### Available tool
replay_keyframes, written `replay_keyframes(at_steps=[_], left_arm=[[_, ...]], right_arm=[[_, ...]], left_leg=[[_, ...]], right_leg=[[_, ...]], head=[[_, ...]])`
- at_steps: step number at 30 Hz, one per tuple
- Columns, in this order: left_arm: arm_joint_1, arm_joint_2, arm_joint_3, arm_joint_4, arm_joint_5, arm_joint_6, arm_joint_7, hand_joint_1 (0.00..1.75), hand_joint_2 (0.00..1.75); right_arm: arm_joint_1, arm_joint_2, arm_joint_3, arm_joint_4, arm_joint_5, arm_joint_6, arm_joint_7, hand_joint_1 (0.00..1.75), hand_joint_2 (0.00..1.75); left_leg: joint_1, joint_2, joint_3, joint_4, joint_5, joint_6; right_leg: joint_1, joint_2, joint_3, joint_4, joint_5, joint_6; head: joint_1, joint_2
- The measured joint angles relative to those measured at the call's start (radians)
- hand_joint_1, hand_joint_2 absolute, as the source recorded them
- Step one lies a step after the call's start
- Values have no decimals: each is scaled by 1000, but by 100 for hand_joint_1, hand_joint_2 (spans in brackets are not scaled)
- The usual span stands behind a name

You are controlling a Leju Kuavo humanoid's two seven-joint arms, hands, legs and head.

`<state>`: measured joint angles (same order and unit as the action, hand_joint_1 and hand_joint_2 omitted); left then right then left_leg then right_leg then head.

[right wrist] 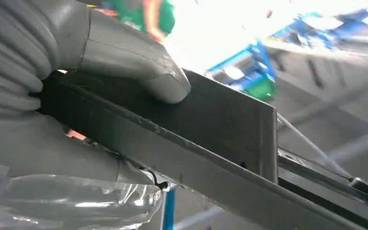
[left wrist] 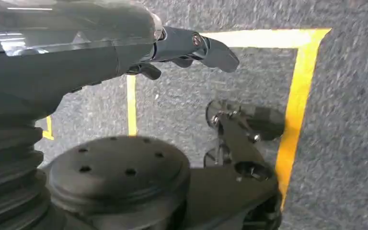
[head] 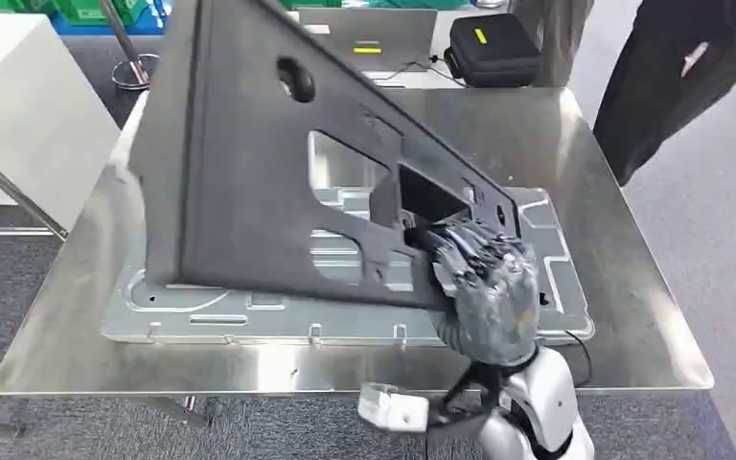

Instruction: Take the parts from the cabinet and place them on the table.

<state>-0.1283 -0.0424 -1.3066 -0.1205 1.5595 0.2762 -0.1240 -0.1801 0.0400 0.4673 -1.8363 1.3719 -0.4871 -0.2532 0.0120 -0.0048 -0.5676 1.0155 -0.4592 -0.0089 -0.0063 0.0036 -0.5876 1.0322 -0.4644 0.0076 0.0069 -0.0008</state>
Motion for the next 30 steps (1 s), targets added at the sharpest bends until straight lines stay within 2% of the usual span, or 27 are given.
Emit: replay_keyframes(at_steps=[1, 2, 3, 4, 6, 7, 8, 9, 10, 12, 13, 14, 16, 17, 18, 19, 20, 21, 22, 23, 24, 25, 26, 27, 28, 29, 30], left_arm=[[0, -3, 0, 0, 0, 1, 2, 0, 175], [0, -4, 1, 0, 0, 2, 3, 0, 175], [0, -4, 2, 0, 0, 2, 4, 0, 175], [0, -4, 3, 0, 0, 3, 5, 0, 175], [3, -4, 5, 0, 0, 3, 6, 0, 175], [6, -4, 8, 0, 0, 4, 6, 0, 175], [8, -4, 9, 0, 0, 4, 5, 0, 175], [11, -4, 10, 0, 0, 4, 4, 0, 175], [12, -4, 11, 0, 0, 4, 1, 0, 175], [13, -4, 13, 0, 0, 5, -6, 0, 175], [14, -3, 15, 0, 0, 5, -8, 0, 175], [13, -3, 16, 0, 0, 5, -11, 0, 175], [16, -3, 16, 0, 0, 5, -12, 0, 175], [19, -3, 16, 0, 0, 5, -12, 0, 175], [19, -5, 16, 0, 0, 5, -12, 0, 175], [18, -5, 16, 0, 0, 5, -13, 0, 175], [18, -5, 16, 0, 0, 6, -13, 0, 175], [18, -6, 16, 0, 0, 6, -13, 0, 175], [19, -7, 16, 0, 0, 6, -13, 0, 175], [19, -8, 16, 0, 0, 6, -13, 0, 175], [19, -8, 16, 0, 0, 6, -13, 0, 175], [19, -9, 16, 0, -1, 5, -13, 0, 175], [19, -11, 16, 0, -1, 4, -14, 0, 175], [19, -12, 16, 0, -1, 4, -15, 0, 175], [19, -13, 16, 0, -1, 4, -15, 0, 175], [19, -15, 16, 0, -1, 4, -16, 0, 175], [19, -18, 16, 0, -1, 3, -16, 0, 175]], right_arm=[[-7, -4, 3, 26, 16, 2, 14, 175, 175], [-16, -7, 6, 50, 25, 4, 19, 175, 175], [-24, -10, 10, 70, 36, 8, 26, 175, 175], [-32, -11, 14, 93, 42, 11, 35, 175, 175], [-46, -18, 15, 140, 28, 21, 37, 175, 175], [-51, -24, 15, 165, 9, 29, 33, 175, 175], [-53, -31, 15, 192, -10, 32, 30, 175, 175], [-53, -38, 14, 216, -28, 35, 27, 175, 175], [-56, -42, 10, 240, -50, 39, 23, 175, 175], [-61, -48, -2, 280, -83, 43, 6, 175, 175], [-65, -51, -10, 300, -96, 51, 0, 175, 175], [-72, -55, -21, 325, -108, 61, -8, 175, 175], [-82, -61, -47, 375, -130, 69, -21, 175, 175], [-90, -64, -63, 403, -141, 75, -29, 175, 175], [-98, -66, -77, 423, -147, 79, -32, 175, 175], [-110, -70, -96, 450, -154, 84, -38, 175, 175], [-128, -73, -115, 485, -164, 91, -46, 175, 175], [-147, -77, -134, 526, -171, 101, -56, 175, 175], [-158, -79, -148, 560, -177, 109, -62, 175, 175], [-167, -80, -161, 592, -179, 116, -63, 175, 175], [-175, -84, -171, 620, -179, 119, -63, 175, 175], [-181, -84, -174, 631, -179, 119, -65, 175, 175], [-197, -84, -181, 657, -179, 117, -65, 175, 175], [-209, -85, -188, 674, -179, 115, -65, 175, 175], [-221, -85, -196, 697, -179, 115, -66, 175, 175], [-236, -85, -205, 719, -179, 113, -70, 175, 175], [-250, -84, -211, 735, -176, 111, -75, 175, 175]], left_leg=[[1, 0, 2, -3, 2, -6], [1, 0, 2, -2, -1, -12], [4, 0, -4, 15, -15, -16], [3, 1, -28, 65, -48, -18], [4, 1, -106, 228, -121, -21], [3, 1, -138, 292, -138, -22], [3, 1, -154, 316, -133, -22], [3, 1, -147, 291, -105, -21], [3, 1, -119, 225, -61, -17], [3, 1, -38, 49, 25, -4], [-3, 1, -26, 26, 13, 1], [-5, 1, -24, 7, 13, 3], [-8, 0, -28, 11, 14, 9], [-6, -1, -27, 7, 17, 15], [2, 0, -22, -6, 23, 24], [0, 0, -19, -10, 25, 28], [1, 1, -19, -10, 26, 32], [0, 1, -19, -10, 26, 33], [-1, 1, -19, -10, 25, 34], [-1, 1, -18, -9, 24, 35], [-1, 0, -16, -9, 24, 36], [-1, -1, -14, -8, 23, 37], [-1, -4, -9, -8, 21, 36], [-2, -5, -5, -8, 21, 35], [-2, -7, -2, -8, 20, 34], [-9, -10, -4, -2, 15, 26], [-5, -11, -2, -5, 16, 22]], right_leg=[[2, 1, -1, -1, 1, -6], [-5, 2, 0, -8, 6, -14], [-8, -1, 4, -12, 8, -19], [-8, -2, 4, -13, 8, -26], [-5, -4, 4, -12, 6, -31], [-3, -4, 4, -12, 6, -31], [-2, -4, 4, -11, 5, -32], [-1, -3, 6, -11, 4, -33], [-1, -2, 7, -10, 3, -32], [0, -1, 13, -8, -2, -27], [4, -1, 10, -7, -3, -23], [6, 0, 4, -2, -3, -18], [2, -2, 3, -8, 0, -6], [3, -2, 5, -9, 0, 0], [2, -2, 3, -5, -7, 5], [-1, -3, -5, 19, -23, 12], [-2, -2, -35, 79, -59, 16], [-4, -3, -78, 165, -98, 20], [-5, -3, -115, 237, -122, 23], [-7, -3, -141, 282, -126, 25], [-7, -3, -141, 278, -108, 25], [-8, -3, -128, 249, -83, 24], [-8, -4, -81, 154, -27, 20], [-6, -3, -38, 70, 12, 13], [-2, -5, -4, 7, 27, 4], [6, -5, 3, -24, 19, -1], [8, -5, 3, -20, 18, -5]], head=[[0, 0], [0, 0], [0, 0], [-3, 0], [-2, 0], [-3, 0], [-2, 0], [-2, 0], [-3, 0], [-2, 0], [-2, 0], [-3, 0], [-2, 0], [-1, 0], [-2, 0], [0, 0], [1, 0], [1, 0], [0, 0], [0, 0], [0, 0], [0, 0], [0, 0], [1, 0], [1, 0], [0, 0], [-3, 0]])
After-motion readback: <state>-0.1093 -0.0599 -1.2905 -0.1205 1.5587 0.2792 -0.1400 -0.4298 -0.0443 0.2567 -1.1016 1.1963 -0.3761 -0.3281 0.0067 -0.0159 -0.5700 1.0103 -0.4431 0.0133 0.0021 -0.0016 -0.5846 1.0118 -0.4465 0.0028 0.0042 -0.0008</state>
